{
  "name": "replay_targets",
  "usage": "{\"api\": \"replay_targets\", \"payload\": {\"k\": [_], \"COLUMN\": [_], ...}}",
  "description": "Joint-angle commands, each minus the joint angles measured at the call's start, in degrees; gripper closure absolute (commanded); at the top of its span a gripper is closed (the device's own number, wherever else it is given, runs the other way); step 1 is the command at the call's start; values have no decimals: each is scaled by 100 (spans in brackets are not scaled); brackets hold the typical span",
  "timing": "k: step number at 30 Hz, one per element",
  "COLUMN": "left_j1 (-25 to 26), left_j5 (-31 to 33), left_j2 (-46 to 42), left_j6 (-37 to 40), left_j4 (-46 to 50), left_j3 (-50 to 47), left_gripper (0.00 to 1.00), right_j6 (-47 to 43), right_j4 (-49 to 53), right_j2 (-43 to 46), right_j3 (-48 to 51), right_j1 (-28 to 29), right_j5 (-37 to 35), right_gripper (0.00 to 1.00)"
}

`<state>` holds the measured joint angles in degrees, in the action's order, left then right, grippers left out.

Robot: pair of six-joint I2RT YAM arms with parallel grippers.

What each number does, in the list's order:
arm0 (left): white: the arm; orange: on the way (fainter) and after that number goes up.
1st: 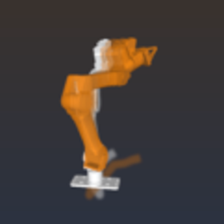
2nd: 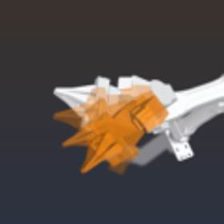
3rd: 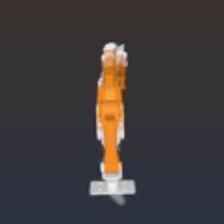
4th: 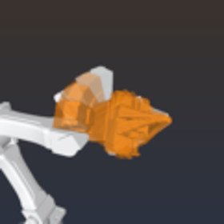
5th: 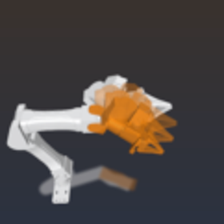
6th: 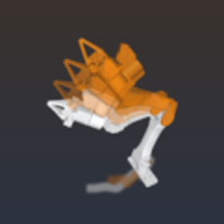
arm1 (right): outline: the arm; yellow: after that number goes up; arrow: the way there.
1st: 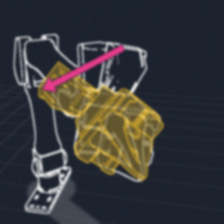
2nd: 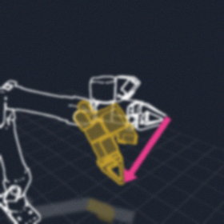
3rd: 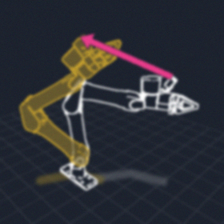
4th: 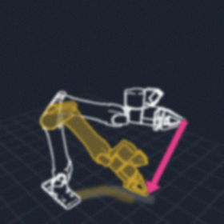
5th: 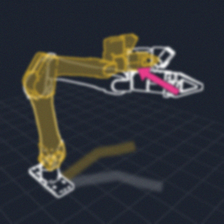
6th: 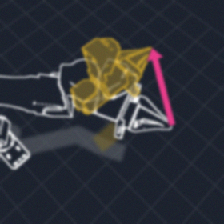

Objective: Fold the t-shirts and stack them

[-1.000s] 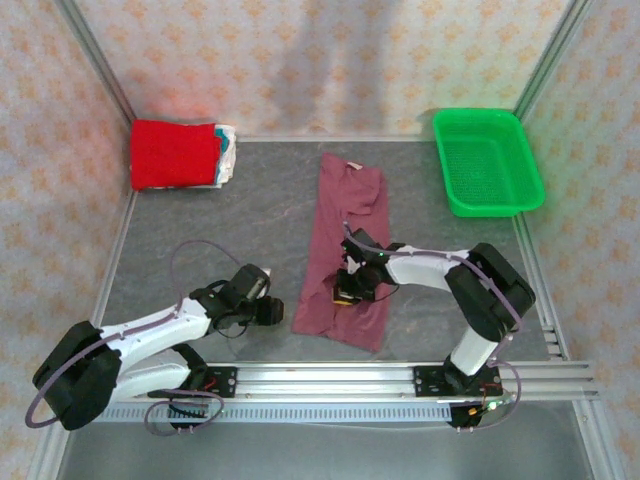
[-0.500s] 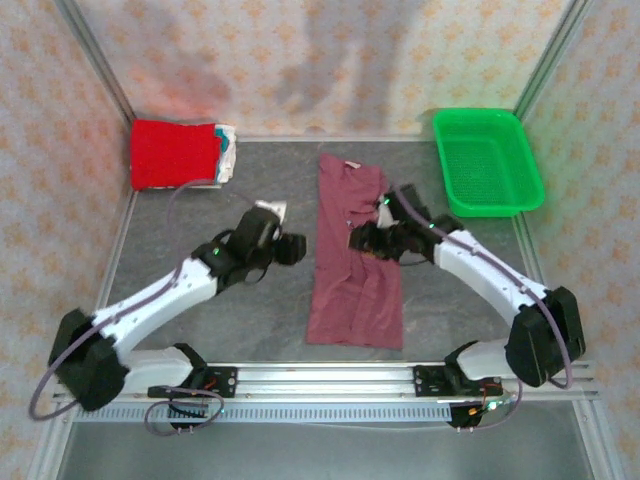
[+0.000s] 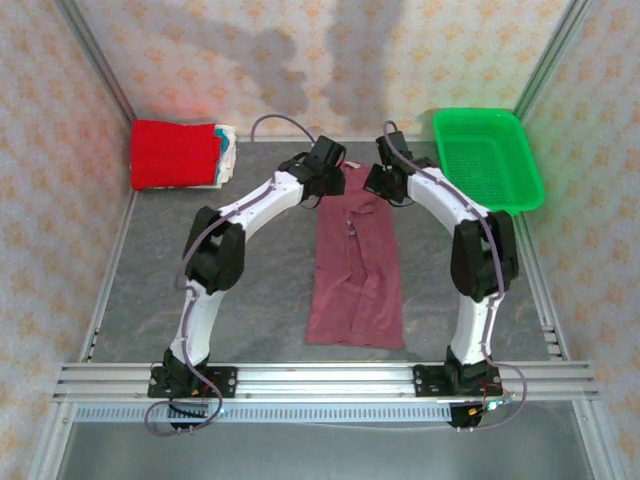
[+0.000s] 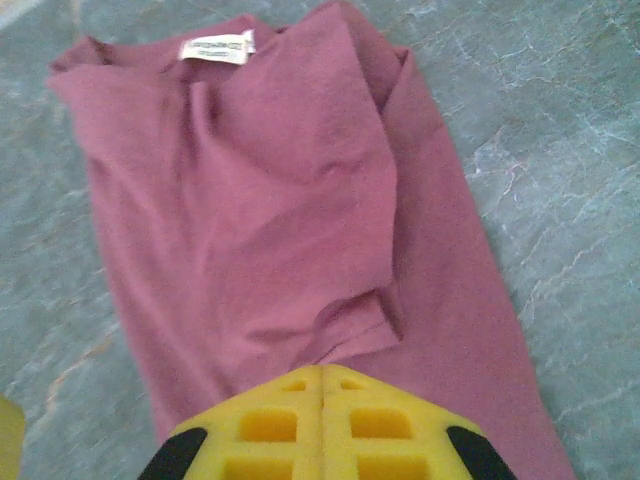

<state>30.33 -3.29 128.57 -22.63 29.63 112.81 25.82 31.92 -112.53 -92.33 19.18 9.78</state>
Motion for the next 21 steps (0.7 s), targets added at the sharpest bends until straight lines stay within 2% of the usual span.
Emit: {"api": "replay_targets", "payload": {"k": [1,9,13,21], "left_j1": [-49,-270,-459,-801], "left_j5": [463,486,298,10], "left_j2": [590,1798,2304,2890], "left_j6": [-196,-610,-767,-1077], "left_j4": [1016,1335,1355,941], "left_j3": [787,1870,2344,3075], "left_gripper": [74,73,73,71], "right_j6": [-73,34,134,12], "right_j4": [236,156,-3,345], "right_j2": [-391,-1366,-1909,-3354], "right_j3": [-358,-963,-1321,-3264], "right_j1": [-23,-56,-55,-65], "right_j5": [-378,-11,155,394], "right_gripper": [100,100,100,100]}}
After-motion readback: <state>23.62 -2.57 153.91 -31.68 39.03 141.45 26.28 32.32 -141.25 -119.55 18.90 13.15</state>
